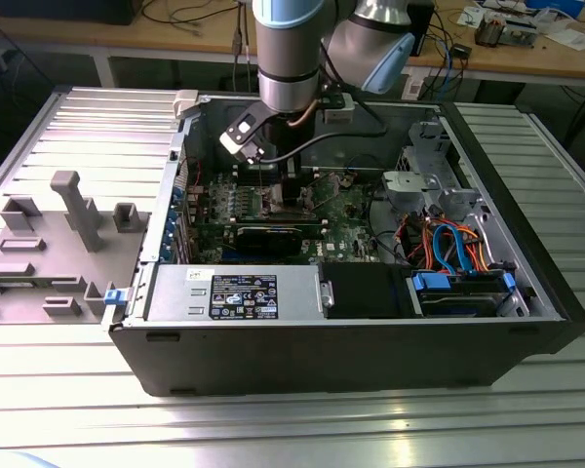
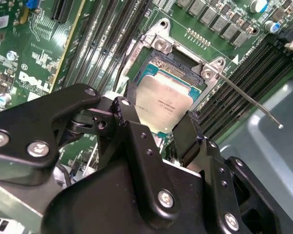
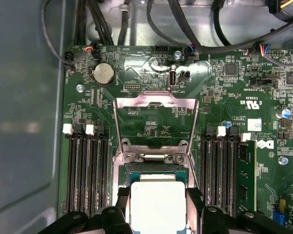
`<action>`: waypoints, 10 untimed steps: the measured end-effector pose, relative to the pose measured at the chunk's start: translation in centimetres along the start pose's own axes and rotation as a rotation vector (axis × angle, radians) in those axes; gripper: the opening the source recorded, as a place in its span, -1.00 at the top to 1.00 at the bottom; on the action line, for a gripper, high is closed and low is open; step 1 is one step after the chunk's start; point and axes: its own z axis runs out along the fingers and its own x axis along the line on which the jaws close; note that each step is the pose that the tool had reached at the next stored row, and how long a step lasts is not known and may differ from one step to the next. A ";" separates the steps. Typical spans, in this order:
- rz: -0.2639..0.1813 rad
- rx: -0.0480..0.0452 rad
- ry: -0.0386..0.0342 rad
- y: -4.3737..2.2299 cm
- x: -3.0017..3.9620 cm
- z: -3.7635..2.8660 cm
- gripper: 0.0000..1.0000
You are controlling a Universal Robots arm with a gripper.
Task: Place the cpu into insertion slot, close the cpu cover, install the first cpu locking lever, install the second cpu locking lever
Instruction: 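Place the cpu into insertion slot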
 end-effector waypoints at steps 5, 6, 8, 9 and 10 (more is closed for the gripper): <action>0.024 -0.0005 -0.0016 -0.07 -0.01 0.59 -0.08; 0.029 -0.0006 -0.0019 -0.11 -0.01 0.65 -0.08; 0.032 -0.0006 -0.0023 -0.22 -0.02 0.76 -0.08; 0.032 -0.0007 -0.0021 -0.24 -0.01 0.83 -0.08; 0.032 -0.0007 -0.0021 -0.24 0.00 0.89 -0.08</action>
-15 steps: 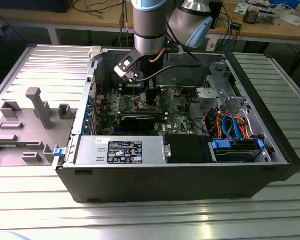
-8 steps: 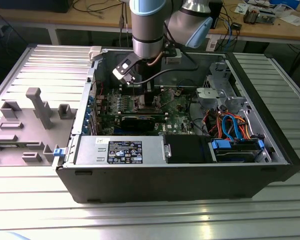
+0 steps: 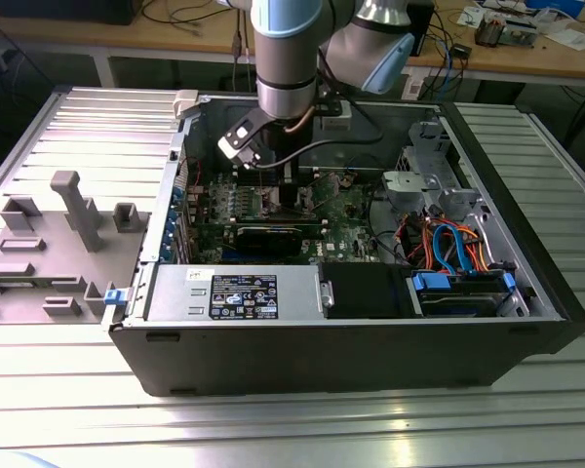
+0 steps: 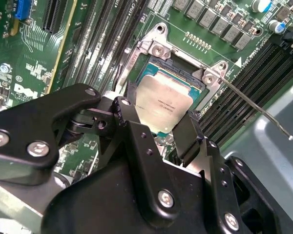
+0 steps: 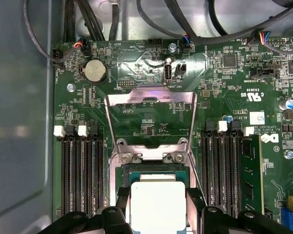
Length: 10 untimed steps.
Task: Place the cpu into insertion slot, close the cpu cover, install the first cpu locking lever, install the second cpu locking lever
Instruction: 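Place the cpu into insertion slot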
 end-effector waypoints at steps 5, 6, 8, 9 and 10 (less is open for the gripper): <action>0.000 0.0000 0.0000 -0.03 0.05 0.34 -0.08; 0.000 0.0002 -0.0001 -0.05 0.11 0.45 -0.08; 0.000 0.0001 -0.0002 -0.05 0.20 0.61 -0.08; 0.000 0.0001 -0.0002 -0.06 0.30 0.71 -0.08; 0.000 0.0000 -0.0001 -0.07 0.37 0.79 -0.08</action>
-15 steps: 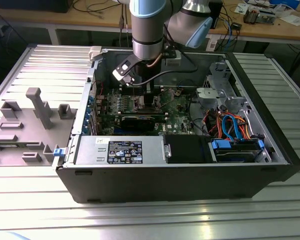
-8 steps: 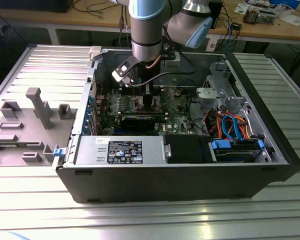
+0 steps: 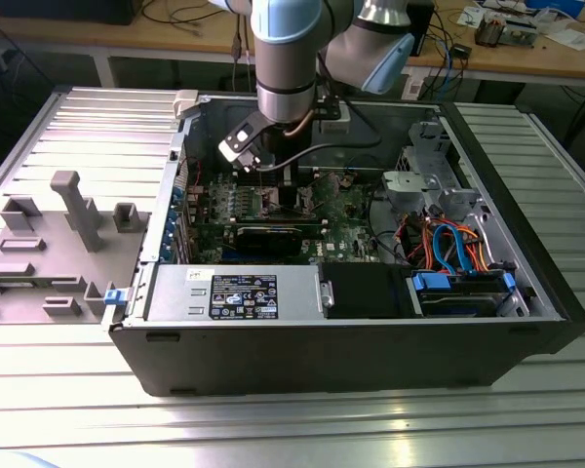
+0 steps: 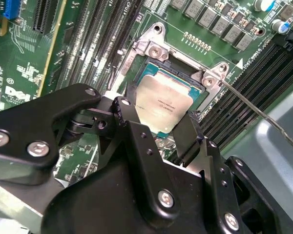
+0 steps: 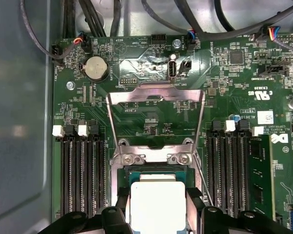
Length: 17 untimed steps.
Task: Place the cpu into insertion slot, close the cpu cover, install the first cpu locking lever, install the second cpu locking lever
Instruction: 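Place the cpu into insertion slot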
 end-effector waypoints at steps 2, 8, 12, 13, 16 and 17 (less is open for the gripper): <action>0.000 -0.0001 0.0001 0.00 0.07 0.11 -0.08; 0.001 0.0004 -0.0007 -0.04 0.06 0.43 -0.08; 0.001 0.0000 -0.0001 -0.03 0.07 0.46 -0.08; 0.001 0.0000 -0.0001 -0.03 0.07 0.46 -0.08; 0.001 0.0001 -0.0001 -0.02 0.07 0.46 -0.08; 0.003 0.0003 -0.0002 0.01 0.07 0.46 -0.08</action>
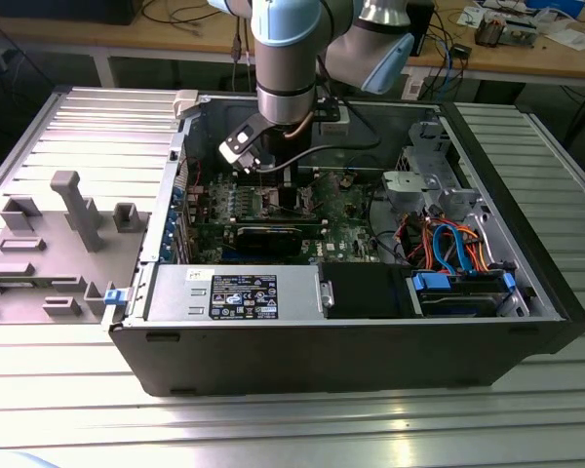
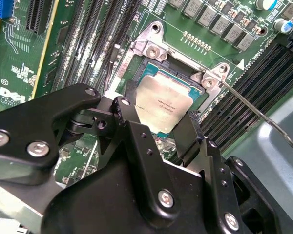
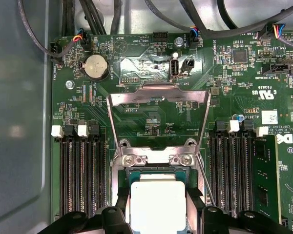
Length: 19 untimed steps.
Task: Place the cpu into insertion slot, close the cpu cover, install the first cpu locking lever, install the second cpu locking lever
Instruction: 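Place the cpu into insertion slot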
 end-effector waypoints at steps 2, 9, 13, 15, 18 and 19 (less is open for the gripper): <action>0.011 0.0002 -0.0007 0.13 0.00 0.00 -0.08; 0.012 -0.0004 -0.0009 0.16 0.00 0.02 -0.08; 0.012 -0.0018 0.0010 0.20 0.04 0.09 -0.10; 0.012 -0.0006 -0.0006 0.17 0.00 0.04 -0.22; 0.012 -0.0005 -0.0008 0.17 0.01 0.03 -0.22; 0.012 -0.0005 -0.0008 0.17 0.01 -0.01 -0.22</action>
